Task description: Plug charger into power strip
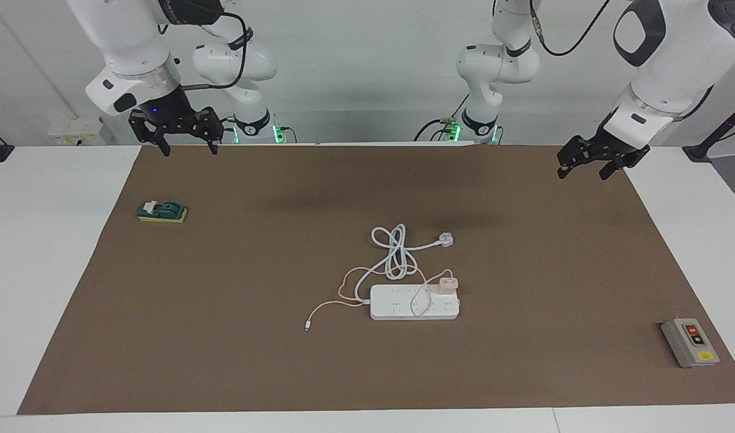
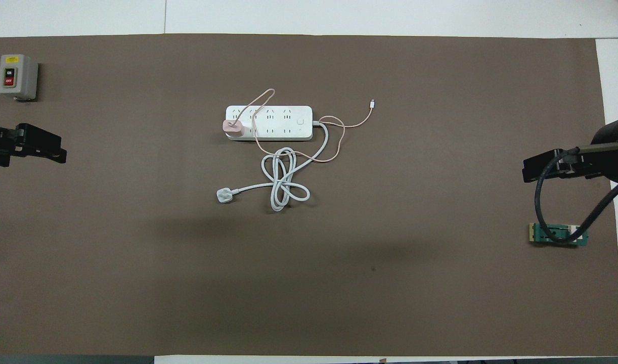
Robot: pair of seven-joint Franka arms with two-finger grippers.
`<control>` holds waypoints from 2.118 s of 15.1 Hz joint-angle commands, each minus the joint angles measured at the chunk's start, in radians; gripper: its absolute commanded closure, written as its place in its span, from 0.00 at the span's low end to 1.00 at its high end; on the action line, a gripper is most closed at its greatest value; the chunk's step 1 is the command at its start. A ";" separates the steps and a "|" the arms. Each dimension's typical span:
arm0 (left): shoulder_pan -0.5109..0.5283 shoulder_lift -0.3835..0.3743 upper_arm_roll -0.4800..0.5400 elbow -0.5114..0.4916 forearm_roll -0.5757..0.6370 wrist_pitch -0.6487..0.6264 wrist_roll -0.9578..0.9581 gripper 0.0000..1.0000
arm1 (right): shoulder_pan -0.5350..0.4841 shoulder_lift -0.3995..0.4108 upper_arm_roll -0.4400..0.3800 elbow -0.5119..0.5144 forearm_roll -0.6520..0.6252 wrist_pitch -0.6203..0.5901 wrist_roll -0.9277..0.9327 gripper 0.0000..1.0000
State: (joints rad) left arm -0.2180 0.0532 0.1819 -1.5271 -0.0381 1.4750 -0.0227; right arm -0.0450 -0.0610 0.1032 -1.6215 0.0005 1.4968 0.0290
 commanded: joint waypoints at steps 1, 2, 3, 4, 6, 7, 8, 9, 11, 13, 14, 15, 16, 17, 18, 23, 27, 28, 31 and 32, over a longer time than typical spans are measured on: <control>-0.014 -0.044 -0.007 -0.036 0.023 -0.027 -0.048 0.00 | -0.009 -0.020 0.003 -0.020 0.019 0.008 0.006 0.00; -0.006 -0.044 -0.009 -0.034 0.021 -0.021 -0.049 0.00 | -0.009 -0.020 0.003 -0.020 0.019 0.008 0.006 0.00; 0.002 -0.046 -0.013 -0.034 0.021 -0.022 -0.048 0.00 | -0.010 -0.020 0.004 -0.020 0.019 0.008 0.006 0.00; 0.006 -0.046 -0.024 -0.033 0.021 -0.025 -0.049 0.00 | -0.010 -0.020 0.004 -0.020 0.019 0.008 0.006 0.00; 0.093 -0.046 -0.109 -0.025 0.023 -0.042 -0.048 0.00 | -0.009 -0.020 0.004 -0.020 0.019 0.008 0.006 0.00; 0.205 -0.046 -0.216 -0.025 0.023 -0.042 -0.048 0.00 | -0.009 -0.020 0.003 -0.020 0.019 0.008 0.006 0.00; 0.336 -0.047 -0.345 -0.030 0.023 -0.044 -0.046 0.00 | -0.009 -0.020 0.003 -0.020 0.019 0.008 0.006 0.00; 0.439 -0.047 -0.445 -0.036 0.023 -0.039 -0.042 0.00 | -0.010 -0.020 0.004 -0.020 0.018 0.008 0.006 0.00; 0.457 -0.047 -0.463 -0.036 0.023 -0.028 -0.043 0.00 | -0.009 -0.020 0.003 -0.020 0.019 0.008 0.006 0.00; 0.456 -0.044 -0.463 -0.033 0.027 -0.025 -0.048 0.00 | -0.010 -0.020 0.003 -0.020 0.019 0.008 0.006 0.00; 0.454 -0.041 -0.463 -0.033 0.027 -0.015 -0.048 0.00 | -0.010 -0.020 0.003 -0.020 0.019 0.008 0.006 0.00; 0.447 -0.041 -0.463 -0.034 0.029 -0.007 -0.048 0.00 | -0.010 -0.020 0.003 -0.020 0.019 0.008 0.006 0.00; 0.433 -0.041 -0.454 -0.036 0.027 -0.004 -0.051 0.00 | -0.010 -0.020 0.003 -0.020 0.019 0.008 0.006 0.00; 0.405 -0.042 -0.426 -0.036 0.027 -0.004 -0.049 0.00 | -0.010 -0.020 0.003 -0.020 0.019 0.008 0.006 0.00; 0.354 -0.041 -0.371 -0.033 0.027 -0.005 -0.049 0.00 | -0.010 -0.020 0.003 -0.018 0.019 0.008 0.006 0.00; 0.094 -0.046 -0.101 -0.036 0.026 -0.028 -0.054 0.00 | -0.010 -0.020 0.004 -0.020 0.019 0.008 0.006 0.00; 0.091 -0.049 -0.105 -0.028 0.024 -0.036 -0.083 0.00 | -0.010 -0.020 0.004 -0.018 0.019 0.008 0.006 0.00; 0.091 -0.061 -0.107 -0.034 0.024 -0.029 -0.083 0.00 | -0.010 -0.020 0.004 -0.020 0.019 0.008 0.006 0.00; 0.117 -0.069 -0.136 -0.025 0.023 -0.039 -0.086 0.00 | -0.010 -0.020 0.004 -0.020 0.019 0.008 0.006 0.00; 0.121 -0.073 -0.139 -0.036 0.023 -0.022 -0.085 0.00 | -0.010 -0.020 0.004 -0.020 0.019 0.008 0.006 0.00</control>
State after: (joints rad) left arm -0.1078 0.0152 0.0531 -1.5301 -0.0263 1.4400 -0.0944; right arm -0.0450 -0.0610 0.1032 -1.6215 0.0005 1.4968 0.0290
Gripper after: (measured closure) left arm 0.000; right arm 0.000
